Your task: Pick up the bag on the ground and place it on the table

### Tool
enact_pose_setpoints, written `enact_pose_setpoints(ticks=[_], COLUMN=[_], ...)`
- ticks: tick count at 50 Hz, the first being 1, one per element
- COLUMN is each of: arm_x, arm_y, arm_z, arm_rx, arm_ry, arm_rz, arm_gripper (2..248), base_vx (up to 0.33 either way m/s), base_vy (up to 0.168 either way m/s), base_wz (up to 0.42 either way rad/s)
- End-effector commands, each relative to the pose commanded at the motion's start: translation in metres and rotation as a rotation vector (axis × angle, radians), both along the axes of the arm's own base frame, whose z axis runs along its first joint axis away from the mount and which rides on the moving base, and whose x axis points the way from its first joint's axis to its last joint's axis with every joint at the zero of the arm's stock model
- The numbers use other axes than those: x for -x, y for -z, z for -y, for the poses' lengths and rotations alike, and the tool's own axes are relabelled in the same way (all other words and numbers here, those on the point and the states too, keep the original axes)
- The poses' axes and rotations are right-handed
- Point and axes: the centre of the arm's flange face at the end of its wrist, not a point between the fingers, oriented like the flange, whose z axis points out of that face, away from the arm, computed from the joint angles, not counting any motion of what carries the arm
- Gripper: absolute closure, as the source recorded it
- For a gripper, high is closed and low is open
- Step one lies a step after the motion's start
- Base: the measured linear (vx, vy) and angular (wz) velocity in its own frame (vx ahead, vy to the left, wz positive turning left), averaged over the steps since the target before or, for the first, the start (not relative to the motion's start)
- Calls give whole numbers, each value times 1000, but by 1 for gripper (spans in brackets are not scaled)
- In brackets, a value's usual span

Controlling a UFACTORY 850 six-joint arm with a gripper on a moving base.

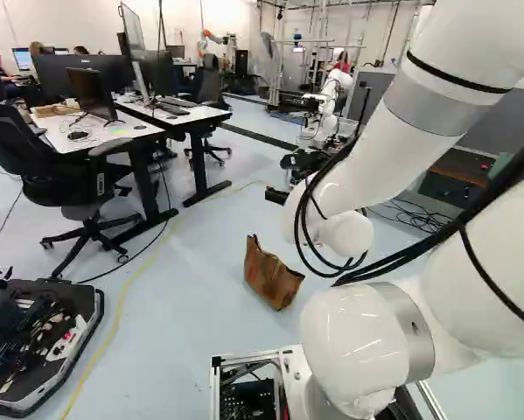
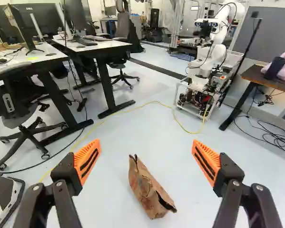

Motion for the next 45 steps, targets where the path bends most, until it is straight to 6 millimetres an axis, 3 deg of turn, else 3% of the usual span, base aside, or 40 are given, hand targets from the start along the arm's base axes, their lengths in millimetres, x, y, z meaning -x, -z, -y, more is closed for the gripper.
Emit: enact_pose_setpoints(ticks=[8,45], arm_x=[0,-63], arm_y=[0,3], arm_z=[0,3], arm_rx=[0,14], arm_ry=[0,-19], arm_rz=[0,-130], arm_gripper=[3,3], base_vx=[160,14], base_vy=[-15,-3], base_wz=[89,-2])
